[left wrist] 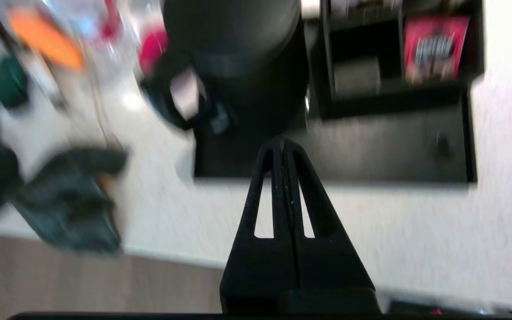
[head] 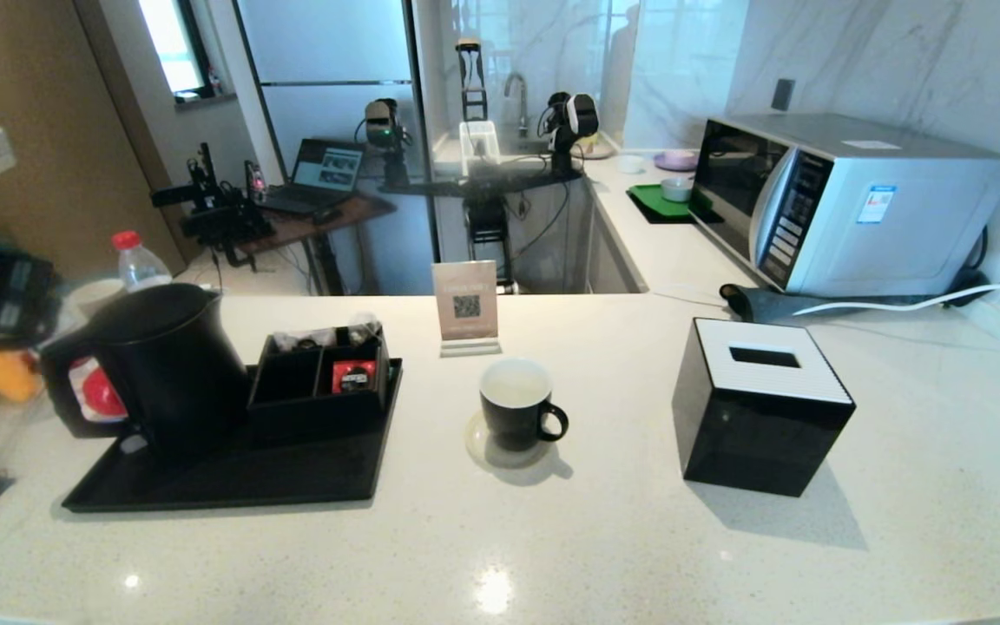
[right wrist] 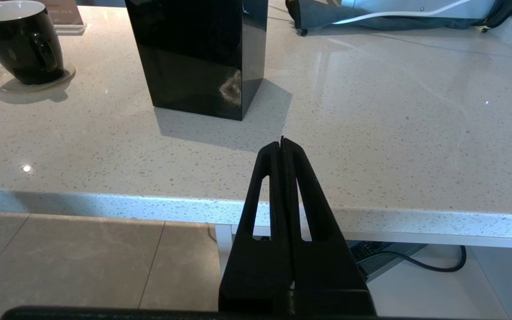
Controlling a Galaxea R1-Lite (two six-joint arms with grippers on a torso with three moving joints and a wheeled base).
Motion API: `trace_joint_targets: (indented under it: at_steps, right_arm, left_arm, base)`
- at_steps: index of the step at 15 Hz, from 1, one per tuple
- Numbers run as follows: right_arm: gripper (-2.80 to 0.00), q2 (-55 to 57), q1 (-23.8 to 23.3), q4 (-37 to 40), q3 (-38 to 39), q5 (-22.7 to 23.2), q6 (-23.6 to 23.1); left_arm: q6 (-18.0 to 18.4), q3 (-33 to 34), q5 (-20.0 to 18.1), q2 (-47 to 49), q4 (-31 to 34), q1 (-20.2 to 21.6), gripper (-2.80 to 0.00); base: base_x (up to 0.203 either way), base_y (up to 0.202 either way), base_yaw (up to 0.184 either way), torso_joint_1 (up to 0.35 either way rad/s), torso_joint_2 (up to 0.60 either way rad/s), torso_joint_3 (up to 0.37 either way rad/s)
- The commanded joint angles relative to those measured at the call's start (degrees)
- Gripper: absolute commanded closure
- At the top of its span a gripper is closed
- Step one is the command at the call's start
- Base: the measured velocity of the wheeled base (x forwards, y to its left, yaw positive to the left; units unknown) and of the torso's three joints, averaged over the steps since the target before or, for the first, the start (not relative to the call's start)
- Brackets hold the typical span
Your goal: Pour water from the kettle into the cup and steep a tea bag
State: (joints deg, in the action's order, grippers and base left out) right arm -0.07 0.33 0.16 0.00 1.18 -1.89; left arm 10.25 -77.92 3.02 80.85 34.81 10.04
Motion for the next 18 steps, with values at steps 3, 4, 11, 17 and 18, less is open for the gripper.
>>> trace_joint_targets:
  at_steps: [3, 4, 11, 17, 18]
  right_arm:
    - [0.0, 0.1, 0.0, 0.0, 0.0, 0.0, 0.0]
    - [0.0, 0.1, 0.0, 0.0, 0.0, 0.0, 0.0]
    - [0.0, 0.1, 0.0, 0.0, 0.0, 0.0, 0.0]
    - [0.0, 0.1, 0.0, 0.0, 0.0, 0.0, 0.0]
    - [0.0, 0.1, 0.0, 0.0, 0.0, 0.0, 0.0]
  left_arm:
    - [-1.9, 29.7, -0.6, -11.6, -19.2, 2.1, 0.0]
    - [-2.3, 36.2, -1.2, -12.4, -28.6, 3.3, 0.0]
    - [-5.4, 62.3, -2.7, -12.6, -69.7, 8.9, 0.0]
    - [-7.7, 69.4, -2.4, -7.4, -84.9, 14.3, 0.0]
    - [-7.8, 70.5, -2.3, -5.6, -87.5, 14.8, 0.0]
  base:
    - [0.0, 0.0, 0.0, 0.0, 0.0, 0.0]
    - [0.0, 0.0, 0.0, 0.0, 0.0, 0.0]
    - [0.0, 0.0, 0.0, 0.0, 0.0, 0.0]
    - [0.0, 0.0, 0.0, 0.0, 0.0, 0.0]
    - [0.0, 0.0, 0.0, 0.0, 0.0, 0.0]
